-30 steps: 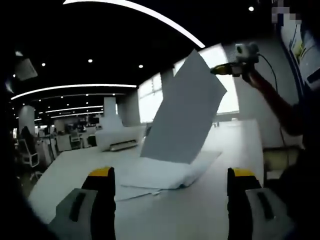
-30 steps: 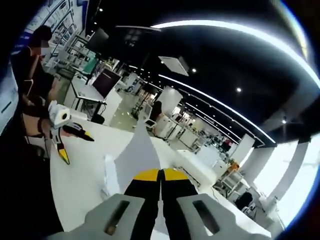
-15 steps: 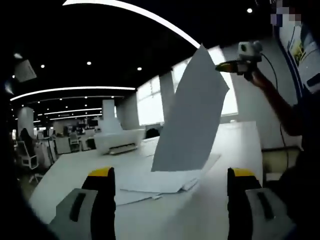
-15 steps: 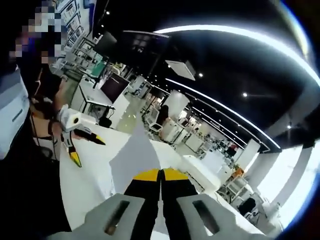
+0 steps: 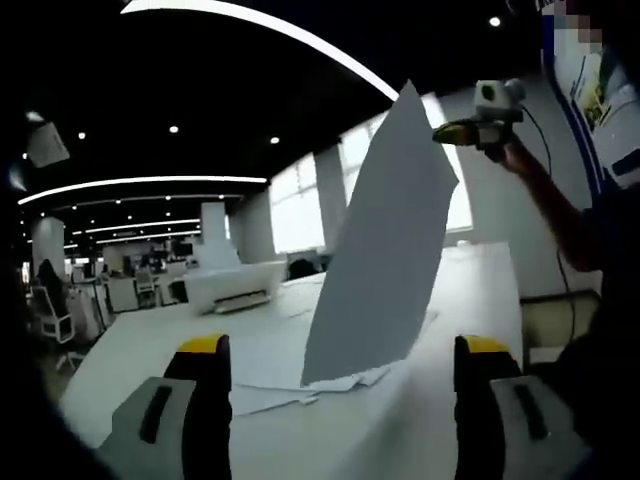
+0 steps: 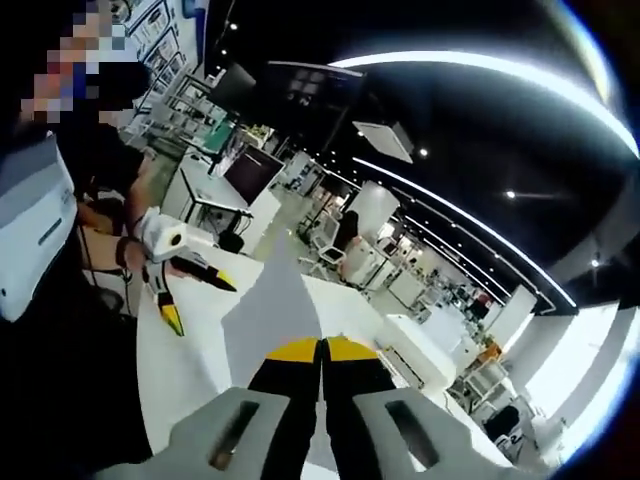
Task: Organize the stack of printing papers by aligning and flattening the scattered papers on the table
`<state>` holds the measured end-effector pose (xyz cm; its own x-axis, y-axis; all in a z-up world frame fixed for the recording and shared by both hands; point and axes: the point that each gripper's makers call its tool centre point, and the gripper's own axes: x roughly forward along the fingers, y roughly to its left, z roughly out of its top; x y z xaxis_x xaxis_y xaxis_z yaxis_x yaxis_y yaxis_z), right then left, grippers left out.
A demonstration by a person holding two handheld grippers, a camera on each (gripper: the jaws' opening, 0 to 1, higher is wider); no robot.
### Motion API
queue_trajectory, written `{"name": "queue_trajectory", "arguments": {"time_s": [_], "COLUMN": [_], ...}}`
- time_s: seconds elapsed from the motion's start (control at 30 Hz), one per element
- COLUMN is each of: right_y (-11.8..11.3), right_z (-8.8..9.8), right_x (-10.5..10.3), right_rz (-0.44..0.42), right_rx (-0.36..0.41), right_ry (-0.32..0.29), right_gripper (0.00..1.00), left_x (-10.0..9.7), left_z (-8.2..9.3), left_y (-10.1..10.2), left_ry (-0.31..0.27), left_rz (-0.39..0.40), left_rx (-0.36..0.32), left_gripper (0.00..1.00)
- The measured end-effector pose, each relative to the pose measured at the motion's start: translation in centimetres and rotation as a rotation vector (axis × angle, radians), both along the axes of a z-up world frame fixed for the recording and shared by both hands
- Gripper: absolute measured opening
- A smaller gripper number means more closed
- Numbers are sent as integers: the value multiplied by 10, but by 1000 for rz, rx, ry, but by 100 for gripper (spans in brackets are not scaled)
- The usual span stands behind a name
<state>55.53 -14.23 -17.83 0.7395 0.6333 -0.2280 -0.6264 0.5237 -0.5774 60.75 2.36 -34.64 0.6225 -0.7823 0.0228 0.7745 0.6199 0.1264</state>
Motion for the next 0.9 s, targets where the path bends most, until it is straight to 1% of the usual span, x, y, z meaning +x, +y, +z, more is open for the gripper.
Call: {"name": "queue_trajectory", "arguments": {"time_s": [0.13, 0.27, 0.5, 0.6, 0.77, 0.9], "right_y": [8, 15, 24, 28, 35, 44], "right_z": [-5, -6, -5, -6, -8, -8], "right_x": [0, -2, -4, -5, -5, -7], "right_rz": [13, 33, 65, 77, 95, 117], "right_rx": [-23, -37, -67, -75, -97, -110], "right_ry": [10, 10, 0, 5, 9, 5], "right_gripper": [0, 0, 0, 0, 0, 0], "left_x": [-1, -2, -3, -3, -3, -4], "left_z": [2, 6, 4, 4, 9, 13], "left_y": [-2, -5, -9, -8, -10, -17], "left_ry": [-6, -12, -18, -19, -30, -40], "left_rz": [-5, -15, -31, -29, -41, -55], "left_rx": [2, -1, 16, 20, 15, 23], "left_gripper": [94, 94, 94, 94, 94, 94]}}
